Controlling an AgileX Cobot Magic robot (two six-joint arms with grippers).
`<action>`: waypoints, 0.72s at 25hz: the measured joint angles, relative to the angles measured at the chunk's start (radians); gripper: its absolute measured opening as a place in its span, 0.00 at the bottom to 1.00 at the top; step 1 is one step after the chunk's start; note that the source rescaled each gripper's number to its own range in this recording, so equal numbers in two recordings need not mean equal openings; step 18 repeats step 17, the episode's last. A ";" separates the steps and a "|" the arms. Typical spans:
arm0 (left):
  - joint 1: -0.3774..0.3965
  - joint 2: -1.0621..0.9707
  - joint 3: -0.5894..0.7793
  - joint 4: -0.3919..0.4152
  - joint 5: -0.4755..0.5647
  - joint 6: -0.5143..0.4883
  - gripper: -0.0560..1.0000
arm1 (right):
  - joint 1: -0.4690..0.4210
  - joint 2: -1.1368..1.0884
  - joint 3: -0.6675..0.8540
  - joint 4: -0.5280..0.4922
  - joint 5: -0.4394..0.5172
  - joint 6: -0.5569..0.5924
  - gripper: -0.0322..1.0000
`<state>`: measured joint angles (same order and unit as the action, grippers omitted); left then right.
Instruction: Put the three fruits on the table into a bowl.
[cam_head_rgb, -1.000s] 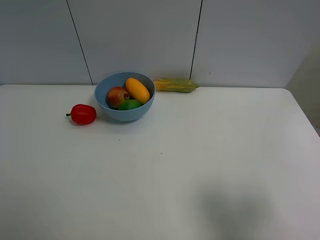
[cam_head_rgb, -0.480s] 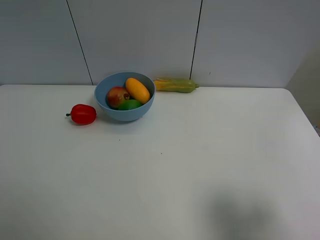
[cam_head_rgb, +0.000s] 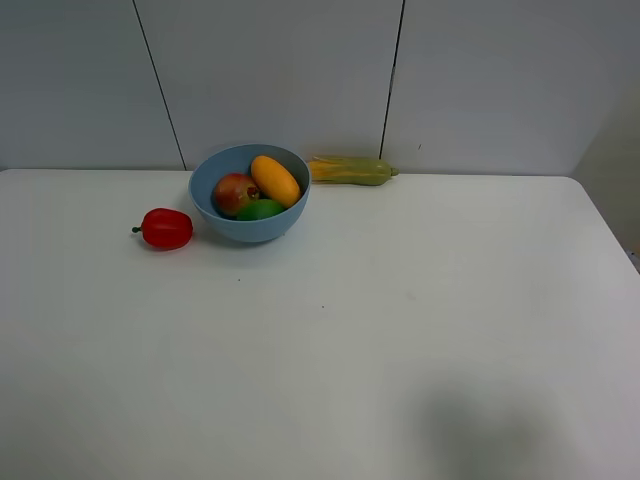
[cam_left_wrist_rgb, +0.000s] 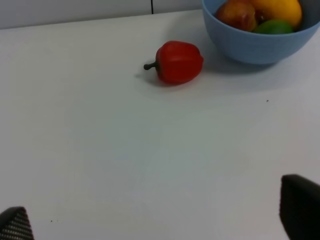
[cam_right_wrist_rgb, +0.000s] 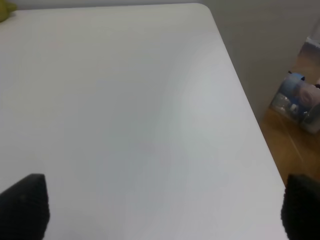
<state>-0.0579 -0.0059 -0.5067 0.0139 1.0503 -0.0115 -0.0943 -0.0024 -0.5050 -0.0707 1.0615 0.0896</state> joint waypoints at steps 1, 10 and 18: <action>0.000 0.000 0.000 0.000 0.000 0.000 1.00 | 0.000 0.000 0.000 -0.006 0.000 0.000 0.91; 0.000 0.000 0.000 0.000 0.000 0.000 1.00 | 0.000 0.000 0.000 -0.009 0.001 0.002 1.00; 0.000 0.000 0.000 0.000 0.000 0.000 1.00 | 0.000 0.000 0.000 -0.009 0.001 0.002 1.00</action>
